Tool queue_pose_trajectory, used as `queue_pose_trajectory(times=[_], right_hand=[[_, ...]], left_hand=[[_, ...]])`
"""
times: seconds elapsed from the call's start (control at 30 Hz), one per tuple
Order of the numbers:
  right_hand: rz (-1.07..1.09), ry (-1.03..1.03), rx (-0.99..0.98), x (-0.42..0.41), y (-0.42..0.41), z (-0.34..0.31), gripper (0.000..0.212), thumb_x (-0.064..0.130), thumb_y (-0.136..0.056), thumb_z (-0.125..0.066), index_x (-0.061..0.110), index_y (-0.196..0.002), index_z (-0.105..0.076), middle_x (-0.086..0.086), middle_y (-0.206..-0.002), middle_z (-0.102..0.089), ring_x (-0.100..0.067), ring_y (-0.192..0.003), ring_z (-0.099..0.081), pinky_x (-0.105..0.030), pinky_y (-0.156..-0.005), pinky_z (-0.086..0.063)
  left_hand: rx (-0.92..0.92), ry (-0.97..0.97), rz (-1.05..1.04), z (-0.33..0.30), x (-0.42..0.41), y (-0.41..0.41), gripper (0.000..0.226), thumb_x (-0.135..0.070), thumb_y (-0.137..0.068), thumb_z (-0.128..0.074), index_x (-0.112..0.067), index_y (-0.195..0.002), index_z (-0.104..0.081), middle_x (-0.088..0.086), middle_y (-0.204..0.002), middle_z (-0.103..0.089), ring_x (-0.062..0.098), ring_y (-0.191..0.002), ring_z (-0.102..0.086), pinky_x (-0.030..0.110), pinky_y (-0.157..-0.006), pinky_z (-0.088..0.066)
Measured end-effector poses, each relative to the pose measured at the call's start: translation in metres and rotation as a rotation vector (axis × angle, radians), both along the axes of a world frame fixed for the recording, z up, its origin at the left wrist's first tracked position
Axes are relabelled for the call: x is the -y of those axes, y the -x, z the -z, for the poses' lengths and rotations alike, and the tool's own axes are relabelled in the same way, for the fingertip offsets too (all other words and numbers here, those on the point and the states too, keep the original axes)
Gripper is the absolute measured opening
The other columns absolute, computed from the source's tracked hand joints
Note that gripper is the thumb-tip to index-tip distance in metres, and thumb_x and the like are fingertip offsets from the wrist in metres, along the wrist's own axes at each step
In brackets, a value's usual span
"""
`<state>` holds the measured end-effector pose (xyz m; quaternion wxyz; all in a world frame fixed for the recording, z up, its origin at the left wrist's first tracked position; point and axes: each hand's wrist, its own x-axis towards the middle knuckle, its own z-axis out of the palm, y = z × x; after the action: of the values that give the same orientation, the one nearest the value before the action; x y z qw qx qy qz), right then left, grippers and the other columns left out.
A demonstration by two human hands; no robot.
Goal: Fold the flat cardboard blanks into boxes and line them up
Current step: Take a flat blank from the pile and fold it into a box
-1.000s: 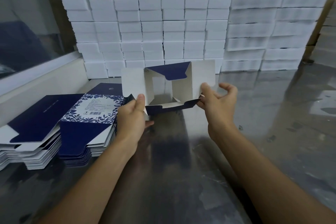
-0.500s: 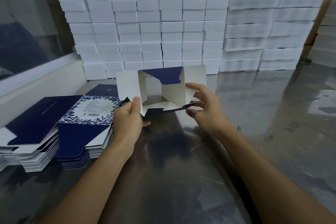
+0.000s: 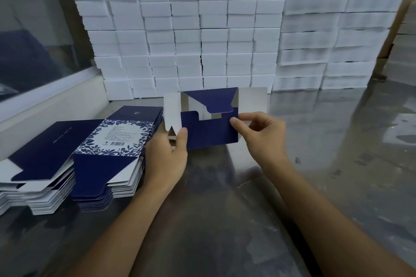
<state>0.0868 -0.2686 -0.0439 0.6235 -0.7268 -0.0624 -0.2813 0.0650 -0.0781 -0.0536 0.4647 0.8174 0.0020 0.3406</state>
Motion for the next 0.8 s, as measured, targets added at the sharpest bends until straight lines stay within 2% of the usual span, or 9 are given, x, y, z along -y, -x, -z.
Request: queue_pose_trajectory(times=[0.07,0.2,0.33,0.4,0.47,0.57,0.67,0.73,0.8], right_hand=[[0.035,0.019,0.009,-0.003,0.001,0.001,0.01,0.025,-0.085,-0.08,0.031,-0.083,-0.072,0.012,-0.066,-0.067,-0.001,-0.055,-0.055,-0.012,-0.056,-0.048],[0.125,0.06,-0.013,-0.005,0.0,0.003,0.016,0.024,-0.084,-0.08,0.025,-0.073,-0.069,0.011,-0.072,-0.069,-0.003,-0.067,-0.064,-0.011,-0.06,-0.052],[0.147,0.133,-0.091,-0.013,0.0,0.008,0.022,0.037,-0.081,-0.081,0.022,-0.07,-0.07,0.01,-0.097,-0.061,-0.004,-0.086,-0.062,-0.007,-0.069,-0.043],[0.129,0.147,-0.134,-0.016,0.0,0.012,0.035,0.046,-0.084,-0.076,0.017,-0.066,-0.07,0.005,-0.085,-0.064,-0.006,-0.074,-0.06,-0.018,-0.065,-0.046],[0.021,0.131,-0.165,-0.02,0.003,0.01,0.05,0.05,-0.089,-0.068,0.006,-0.067,-0.072,-0.001,-0.062,-0.064,-0.006,-0.058,-0.054,-0.029,-0.059,-0.047],[-0.215,0.209,-0.208,-0.03,0.013,0.008,0.046,0.049,-0.094,-0.062,0.01,-0.073,-0.074,0.001,-0.067,-0.069,-0.005,-0.058,-0.058,-0.024,-0.059,-0.051],[-0.336,0.322,-0.179,-0.04,0.019,0.011,0.04,0.04,-0.099,-0.058,0.013,-0.073,-0.073,0.01,-0.059,-0.065,-0.002,-0.056,-0.058,-0.014,-0.057,-0.048],[-0.343,0.306,-0.17,-0.041,0.018,0.012,0.041,0.035,-0.101,-0.057,0.013,-0.07,-0.073,0.011,-0.055,-0.062,-0.001,-0.052,-0.055,-0.015,-0.057,-0.046],[-0.33,0.291,-0.171,-0.04,0.018,0.013,0.041,0.031,-0.102,-0.057,0.013,-0.068,-0.071,0.01,-0.052,-0.061,-0.001,-0.05,-0.053,-0.018,-0.056,-0.045]], left_hand=[[0.023,-0.066,-0.032,0.0,0.001,0.0,0.017,-0.024,-0.098,-0.056,-0.016,-0.083,-0.054,-0.01,-0.069,-0.053,0.001,-0.062,-0.052,0.005,-0.054,-0.036],[-0.01,-0.054,-0.018,0.001,0.0,-0.002,0.026,-0.023,-0.1,-0.052,-0.014,-0.076,-0.051,-0.004,-0.069,-0.055,0.01,-0.062,-0.056,0.013,-0.057,-0.036],[0.067,-0.051,0.01,-0.001,0.005,0.001,0.028,-0.016,-0.098,-0.054,-0.009,-0.072,-0.055,0.008,-0.072,-0.062,0.014,-0.061,-0.057,0.017,-0.057,-0.038],[0.039,0.057,0.072,0.0,0.006,0.0,0.025,-0.015,-0.098,-0.053,-0.005,-0.076,-0.059,0.01,-0.075,-0.066,0.026,-0.069,-0.067,0.036,-0.071,-0.053],[0.0,0.16,0.118,0.0,0.008,0.0,0.027,-0.014,-0.098,-0.053,-0.015,-0.072,-0.059,0.003,-0.072,-0.067,0.025,-0.07,-0.07,0.048,-0.073,-0.058],[-0.063,0.267,0.184,0.0,0.012,0.003,0.028,-0.013,-0.098,-0.054,-0.022,-0.072,-0.058,-0.006,-0.064,-0.066,0.005,-0.063,-0.07,0.039,-0.063,-0.062],[-0.087,0.321,0.2,0.0,0.016,0.003,0.028,-0.012,-0.097,-0.054,-0.014,-0.07,-0.059,0.002,-0.066,-0.067,0.013,-0.063,-0.071,0.028,-0.055,-0.059],[-0.098,0.368,0.209,-0.001,0.018,0.003,0.027,-0.01,-0.097,-0.053,-0.012,-0.07,-0.059,0.008,-0.068,-0.067,0.02,-0.063,-0.072,0.031,-0.054,-0.059],[-0.1,0.393,0.227,-0.001,0.02,0.005,0.026,-0.007,-0.097,-0.052,-0.016,-0.073,-0.059,0.002,-0.066,-0.067,0.018,-0.062,-0.071,0.032,-0.053,-0.059]])
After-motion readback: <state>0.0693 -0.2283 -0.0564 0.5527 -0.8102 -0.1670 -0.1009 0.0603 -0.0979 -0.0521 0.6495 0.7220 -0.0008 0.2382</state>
